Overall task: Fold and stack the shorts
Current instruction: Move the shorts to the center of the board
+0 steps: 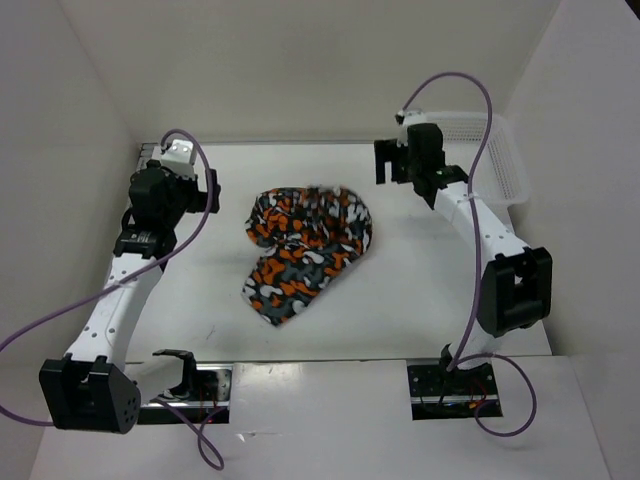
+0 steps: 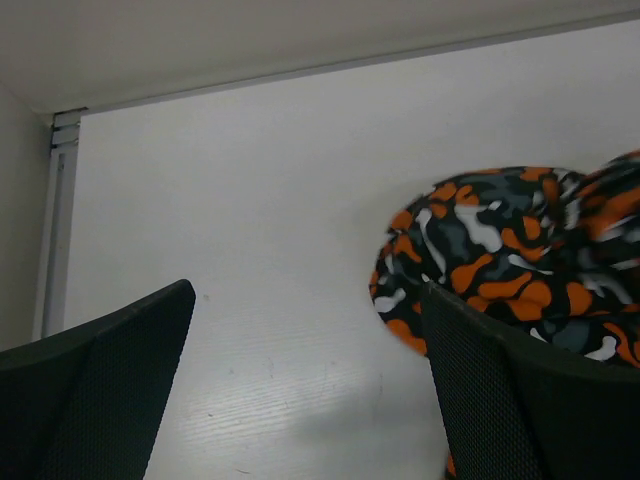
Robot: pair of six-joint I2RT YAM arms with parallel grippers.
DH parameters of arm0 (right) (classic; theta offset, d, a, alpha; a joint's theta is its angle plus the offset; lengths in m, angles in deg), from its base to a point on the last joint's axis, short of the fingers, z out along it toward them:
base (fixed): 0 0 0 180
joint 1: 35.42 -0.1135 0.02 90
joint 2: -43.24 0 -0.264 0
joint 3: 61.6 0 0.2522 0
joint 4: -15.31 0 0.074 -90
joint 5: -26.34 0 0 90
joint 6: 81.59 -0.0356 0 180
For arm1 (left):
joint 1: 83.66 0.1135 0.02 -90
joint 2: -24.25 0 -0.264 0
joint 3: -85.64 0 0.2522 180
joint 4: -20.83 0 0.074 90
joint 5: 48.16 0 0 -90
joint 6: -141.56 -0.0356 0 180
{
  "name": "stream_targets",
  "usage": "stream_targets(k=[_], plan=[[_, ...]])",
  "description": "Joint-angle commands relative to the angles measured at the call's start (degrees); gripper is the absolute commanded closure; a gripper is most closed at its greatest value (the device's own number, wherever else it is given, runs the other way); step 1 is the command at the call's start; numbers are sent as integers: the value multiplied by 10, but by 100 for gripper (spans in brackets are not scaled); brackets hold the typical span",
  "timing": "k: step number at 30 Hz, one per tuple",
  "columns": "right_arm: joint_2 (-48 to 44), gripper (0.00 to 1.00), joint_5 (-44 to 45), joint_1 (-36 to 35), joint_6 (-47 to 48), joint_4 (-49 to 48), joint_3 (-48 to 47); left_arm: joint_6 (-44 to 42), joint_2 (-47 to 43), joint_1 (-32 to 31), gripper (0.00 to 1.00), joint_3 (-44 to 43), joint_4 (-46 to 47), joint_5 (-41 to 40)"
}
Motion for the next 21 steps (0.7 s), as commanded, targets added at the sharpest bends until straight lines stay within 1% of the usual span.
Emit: stream_targets(k=[1, 4, 6, 8, 10, 11, 12, 14, 18, 19, 21], plan=[[-37, 3, -1, 23, 20, -31, 14, -2, -6, 0, 0, 19, -2, 39], [-37, 3, -58, 23, 31, -38, 0, -2, 8, 0, 0, 25, -20, 70], [-30, 3, -93, 2, 43, -33, -13, -2, 18, 0, 0, 31, -44, 115], [-16, 3, -93, -18, 62, -28, -13, -2, 27, 0, 0, 39, -69, 159], [5, 3, -83, -64, 99, -28, -8, -2, 27, -15, 0, 54, -118, 195], [12, 3, -77, -78, 107, -28, -1, -2, 27, -15, 0, 54, -138, 235], [20, 3, -77, -100, 108, -33, -1, -2, 27, -23, 0, 54, -174, 252], [54, 3, -77, -117, 108, -38, -7, -2, 22, -23, 0, 60, -208, 274], [124, 3, -51, -153, 101, -51, -28, -2, 22, -34, 0, 103, -213, 273], [151, 3, -51, -160, 101, -51, -39, -2, 22, -39, 0, 112, -213, 285], [172, 3, -51, -168, 101, -51, -44, -2, 27, -48, 0, 140, -213, 299]])
